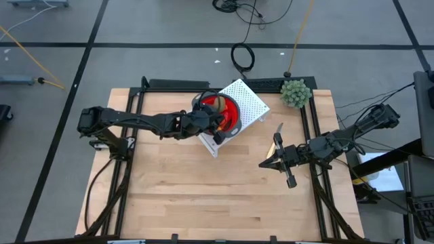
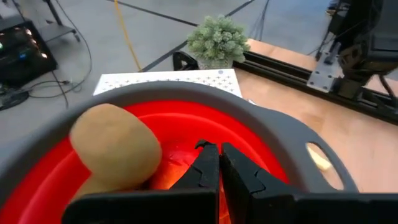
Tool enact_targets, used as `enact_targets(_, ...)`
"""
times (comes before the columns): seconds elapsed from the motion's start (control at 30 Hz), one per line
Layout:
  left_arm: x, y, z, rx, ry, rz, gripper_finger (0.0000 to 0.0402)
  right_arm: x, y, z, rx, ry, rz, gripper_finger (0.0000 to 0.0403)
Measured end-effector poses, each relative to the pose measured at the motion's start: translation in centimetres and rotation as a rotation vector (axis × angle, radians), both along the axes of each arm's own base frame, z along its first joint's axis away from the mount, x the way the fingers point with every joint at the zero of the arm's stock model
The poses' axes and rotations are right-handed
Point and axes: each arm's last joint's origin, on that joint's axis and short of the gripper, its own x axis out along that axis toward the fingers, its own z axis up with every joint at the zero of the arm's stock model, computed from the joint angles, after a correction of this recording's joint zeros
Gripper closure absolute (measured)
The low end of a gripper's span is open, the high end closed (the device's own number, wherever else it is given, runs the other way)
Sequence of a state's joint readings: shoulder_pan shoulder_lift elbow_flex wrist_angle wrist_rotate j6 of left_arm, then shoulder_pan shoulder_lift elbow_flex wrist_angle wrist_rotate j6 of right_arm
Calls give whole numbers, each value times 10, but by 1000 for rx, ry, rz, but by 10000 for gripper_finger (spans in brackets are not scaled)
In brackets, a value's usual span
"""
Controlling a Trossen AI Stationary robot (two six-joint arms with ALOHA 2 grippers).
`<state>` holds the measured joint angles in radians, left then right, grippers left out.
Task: Pick & Place Fruit
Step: Put the peach into the red strainer bowl on the shelf
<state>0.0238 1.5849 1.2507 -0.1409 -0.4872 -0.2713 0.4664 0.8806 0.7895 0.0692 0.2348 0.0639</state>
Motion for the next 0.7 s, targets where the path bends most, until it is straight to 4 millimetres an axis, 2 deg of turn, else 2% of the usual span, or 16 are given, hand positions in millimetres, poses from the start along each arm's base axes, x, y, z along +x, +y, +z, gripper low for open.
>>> enact_targets(0.4,0,1,-2,-49,13,-71,398,0,0,0,0,0,0,402)
enact_targets(0.7,0,1,-3,-81,1,-56,335,0,0,0,2,0,0,402)
